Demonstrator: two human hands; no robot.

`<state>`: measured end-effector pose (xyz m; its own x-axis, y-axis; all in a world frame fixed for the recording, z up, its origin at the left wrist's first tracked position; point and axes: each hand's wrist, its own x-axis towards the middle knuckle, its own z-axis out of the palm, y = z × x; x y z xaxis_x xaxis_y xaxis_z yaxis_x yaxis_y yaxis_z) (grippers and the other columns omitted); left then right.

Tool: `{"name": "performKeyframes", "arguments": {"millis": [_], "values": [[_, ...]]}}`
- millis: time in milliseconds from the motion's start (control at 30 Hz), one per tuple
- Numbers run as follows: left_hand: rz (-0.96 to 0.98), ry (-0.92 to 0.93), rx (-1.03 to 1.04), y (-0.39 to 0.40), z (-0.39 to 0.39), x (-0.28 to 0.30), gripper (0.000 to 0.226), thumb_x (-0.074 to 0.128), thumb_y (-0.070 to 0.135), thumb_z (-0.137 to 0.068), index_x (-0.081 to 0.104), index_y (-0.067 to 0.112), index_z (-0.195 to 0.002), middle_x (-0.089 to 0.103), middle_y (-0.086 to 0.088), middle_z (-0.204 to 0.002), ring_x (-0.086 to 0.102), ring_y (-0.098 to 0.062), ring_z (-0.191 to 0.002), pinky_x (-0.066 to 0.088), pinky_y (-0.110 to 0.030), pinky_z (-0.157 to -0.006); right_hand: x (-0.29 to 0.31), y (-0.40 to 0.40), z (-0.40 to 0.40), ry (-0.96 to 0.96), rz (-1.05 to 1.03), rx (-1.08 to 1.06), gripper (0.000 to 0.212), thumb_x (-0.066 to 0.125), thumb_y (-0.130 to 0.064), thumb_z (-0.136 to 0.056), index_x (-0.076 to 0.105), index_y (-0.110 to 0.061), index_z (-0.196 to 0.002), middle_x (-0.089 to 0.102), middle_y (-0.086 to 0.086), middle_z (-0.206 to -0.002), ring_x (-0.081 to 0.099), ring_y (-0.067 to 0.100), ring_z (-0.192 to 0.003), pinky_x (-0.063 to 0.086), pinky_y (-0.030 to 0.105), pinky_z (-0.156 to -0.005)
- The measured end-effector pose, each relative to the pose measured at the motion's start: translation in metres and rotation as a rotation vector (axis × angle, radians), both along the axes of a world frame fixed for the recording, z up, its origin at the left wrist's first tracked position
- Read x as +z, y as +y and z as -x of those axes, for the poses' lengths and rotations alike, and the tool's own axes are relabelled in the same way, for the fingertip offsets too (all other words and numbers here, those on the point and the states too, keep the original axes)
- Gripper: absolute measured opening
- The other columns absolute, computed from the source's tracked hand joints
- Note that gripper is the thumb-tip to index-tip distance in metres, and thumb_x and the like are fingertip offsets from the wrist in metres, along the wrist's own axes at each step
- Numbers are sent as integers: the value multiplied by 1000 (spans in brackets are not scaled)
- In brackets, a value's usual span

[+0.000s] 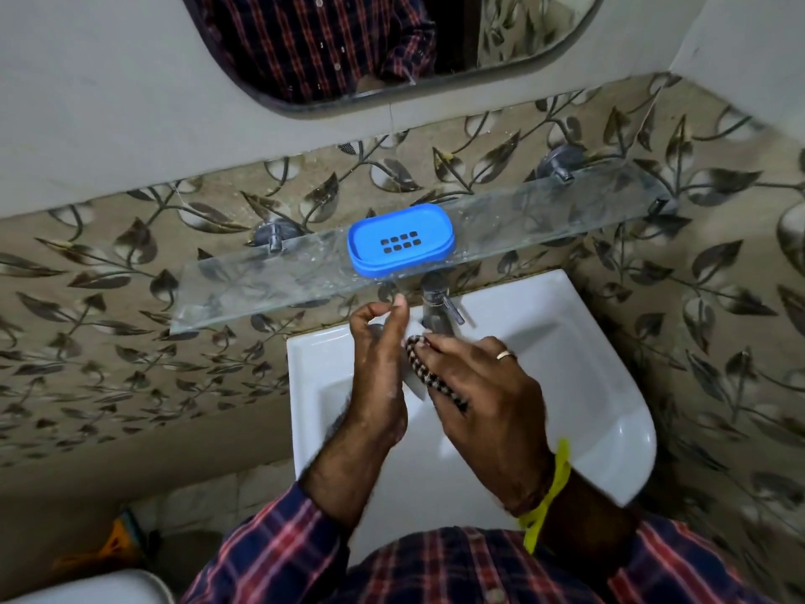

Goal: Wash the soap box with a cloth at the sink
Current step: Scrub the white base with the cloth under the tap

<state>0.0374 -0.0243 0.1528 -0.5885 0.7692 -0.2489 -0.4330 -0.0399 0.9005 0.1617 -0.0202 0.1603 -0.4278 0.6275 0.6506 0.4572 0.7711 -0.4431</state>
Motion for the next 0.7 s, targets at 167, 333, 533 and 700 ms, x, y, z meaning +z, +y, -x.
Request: {"name": "performKeyframes", "arguments": {"millis": [167,333,533,700], "values": [[55,-159,81,4,21,1,45,60,52,-91,48,20,-119,59,-6,-97,59,-25,-101,46,-44,-90,-6,2,-22,-91,-3,152,26,67,-12,-88,76,-20,-111,72,-5,-120,67,22,-93,55,35,-82],[75,-455,-135,-8,24,-8,58,52,74,-83,60,23,-111,76,-11,-91,74,-27,-93,60,-43,-83,-8,18,-22,257,514,62,21,79,-4,-82,78,-11,-101,72,-1,-101,69,19,-74,58,46,-69],[58,-638,-443,-14,8,-25,78,36,71,-95,77,5,-101,76,-14,-100,75,-26,-93,62,-36,-83,-11,8,-5,112,546,88,30,73,-30,-83,76,-13,-107,71,-2,-105,66,13,-97,54,33,-89],[191,-609,-467,-20,10,-36,78,29,73,-94,68,13,-124,69,-14,-130,66,-26,-119,47,-41,-105,-13,22,-5,90,535,52,30,77,-23,-84,75,-10,-111,71,4,-105,66,17,-98,54,38,-91]]}}
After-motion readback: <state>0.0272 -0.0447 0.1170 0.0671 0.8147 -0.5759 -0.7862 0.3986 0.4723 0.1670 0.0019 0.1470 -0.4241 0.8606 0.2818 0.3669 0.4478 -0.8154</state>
